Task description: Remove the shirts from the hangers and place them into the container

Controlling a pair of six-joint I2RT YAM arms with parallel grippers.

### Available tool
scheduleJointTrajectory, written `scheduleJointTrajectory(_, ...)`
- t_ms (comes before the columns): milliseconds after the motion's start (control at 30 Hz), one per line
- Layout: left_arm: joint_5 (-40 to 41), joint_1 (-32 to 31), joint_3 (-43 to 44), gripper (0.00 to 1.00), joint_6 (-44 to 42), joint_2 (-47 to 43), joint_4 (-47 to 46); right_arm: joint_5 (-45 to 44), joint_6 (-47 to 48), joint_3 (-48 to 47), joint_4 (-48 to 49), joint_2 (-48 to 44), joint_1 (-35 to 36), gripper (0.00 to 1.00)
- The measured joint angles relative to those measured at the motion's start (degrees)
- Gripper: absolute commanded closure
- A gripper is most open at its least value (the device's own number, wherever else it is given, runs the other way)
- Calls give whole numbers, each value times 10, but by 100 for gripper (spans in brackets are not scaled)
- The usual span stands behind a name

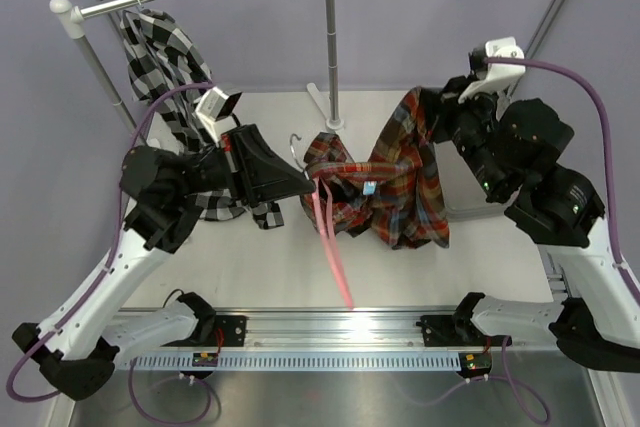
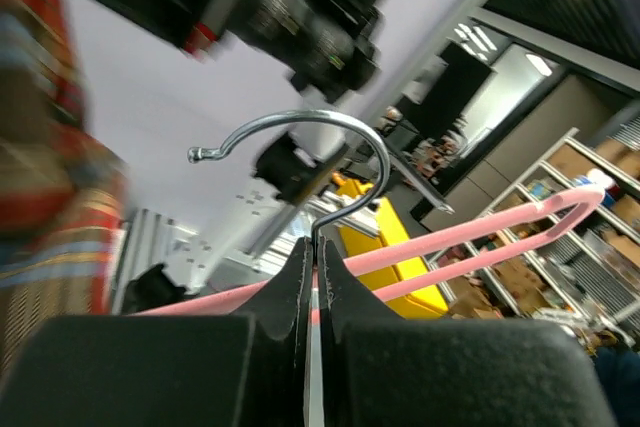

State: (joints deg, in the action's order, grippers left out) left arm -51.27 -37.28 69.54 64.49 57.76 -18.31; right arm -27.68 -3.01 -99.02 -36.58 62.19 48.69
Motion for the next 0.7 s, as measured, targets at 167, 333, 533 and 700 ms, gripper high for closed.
scheduleJointTrajectory(167, 3, -2, 6, 100, -25, -103, 75, -35, 67, -73, 47, 72, 0, 100)
scheduleJointTrajectory(333, 28, -2, 110, 100, -132, -176, 244, -44, 150, -86, 101, 108, -12, 100)
scheduleJointTrajectory(533, -9, -3, 86, 100, -61, -200, 150, -23, 242, -168, 184, 140, -73, 100)
scheduleJointTrajectory(700, -24, -3, 101, 100, -25, -169, 109, 26, 334, -242, 290, 162, -89, 100)
